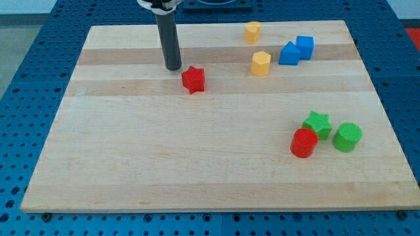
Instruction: Point your arm above the red star
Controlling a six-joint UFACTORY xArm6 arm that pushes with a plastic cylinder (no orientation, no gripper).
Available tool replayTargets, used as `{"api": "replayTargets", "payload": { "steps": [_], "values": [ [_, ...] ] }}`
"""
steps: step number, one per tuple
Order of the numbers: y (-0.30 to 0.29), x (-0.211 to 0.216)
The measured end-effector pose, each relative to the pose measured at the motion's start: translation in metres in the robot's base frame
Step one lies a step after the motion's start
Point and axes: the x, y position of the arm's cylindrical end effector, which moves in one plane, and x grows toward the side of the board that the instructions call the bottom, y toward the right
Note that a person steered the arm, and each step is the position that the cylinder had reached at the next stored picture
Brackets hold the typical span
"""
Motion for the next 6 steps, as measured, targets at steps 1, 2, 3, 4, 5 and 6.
{"api": "replayTargets", "payload": {
  "steps": [1,2,3,4,5,6],
  "values": [
    [-0.0068,-0.0012],
    [-0.0085,-0.0002],
    [-0.0085,0.0008],
    [-0.0070,0.0033],
    [-0.0070,0.0045],
    [-0.0070,0.0045]
  ]
}}
